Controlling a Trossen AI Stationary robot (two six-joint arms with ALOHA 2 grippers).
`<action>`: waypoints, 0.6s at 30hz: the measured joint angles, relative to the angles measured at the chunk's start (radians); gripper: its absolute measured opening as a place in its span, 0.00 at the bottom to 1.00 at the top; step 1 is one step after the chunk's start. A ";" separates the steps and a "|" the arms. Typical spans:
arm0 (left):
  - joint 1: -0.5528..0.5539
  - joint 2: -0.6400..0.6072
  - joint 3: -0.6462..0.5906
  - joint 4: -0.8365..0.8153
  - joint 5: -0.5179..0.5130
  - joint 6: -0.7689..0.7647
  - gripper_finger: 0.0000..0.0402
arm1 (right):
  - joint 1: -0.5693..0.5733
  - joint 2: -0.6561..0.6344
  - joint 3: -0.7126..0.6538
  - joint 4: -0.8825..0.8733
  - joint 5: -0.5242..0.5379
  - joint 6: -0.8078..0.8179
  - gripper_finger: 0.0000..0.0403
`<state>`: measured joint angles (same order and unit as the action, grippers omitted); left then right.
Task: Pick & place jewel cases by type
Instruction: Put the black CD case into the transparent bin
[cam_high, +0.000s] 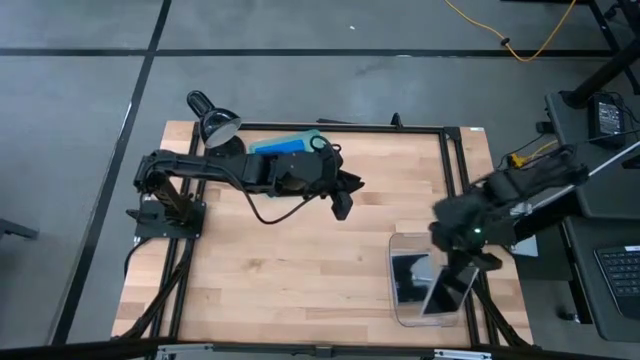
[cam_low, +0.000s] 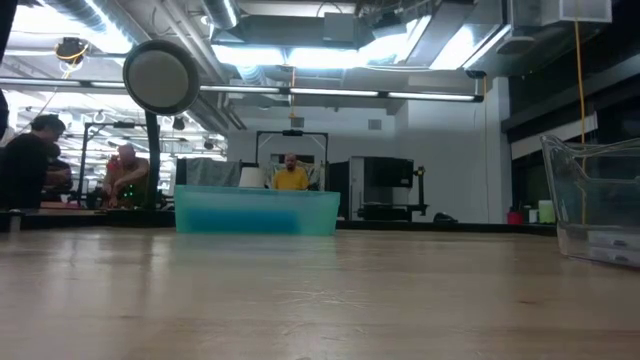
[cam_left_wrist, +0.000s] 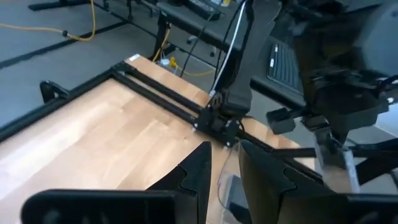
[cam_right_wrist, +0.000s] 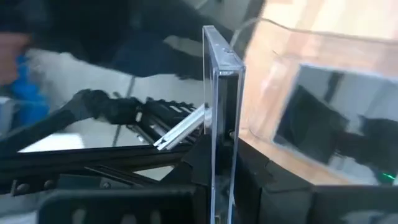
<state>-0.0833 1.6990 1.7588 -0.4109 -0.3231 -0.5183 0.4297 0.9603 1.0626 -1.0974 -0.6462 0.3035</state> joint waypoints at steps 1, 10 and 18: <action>-0.006 0.002 0.000 -0.005 0.000 -0.006 0.19 | -0.034 0.027 0.000 0.000 -0.044 -0.056 0.10; -0.063 0.011 0.000 -0.006 -0.046 -0.018 0.19 | -0.237 0.216 0.000 -0.078 -0.212 -0.411 0.10; -0.094 0.011 0.000 -0.012 -0.087 -0.010 0.19 | -0.315 0.314 -0.070 -0.119 -0.238 -0.548 0.10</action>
<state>-0.1776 1.7103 1.7584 -0.4232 -0.4103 -0.5285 0.1147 1.2739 0.9922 -1.2168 -0.8844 -0.2447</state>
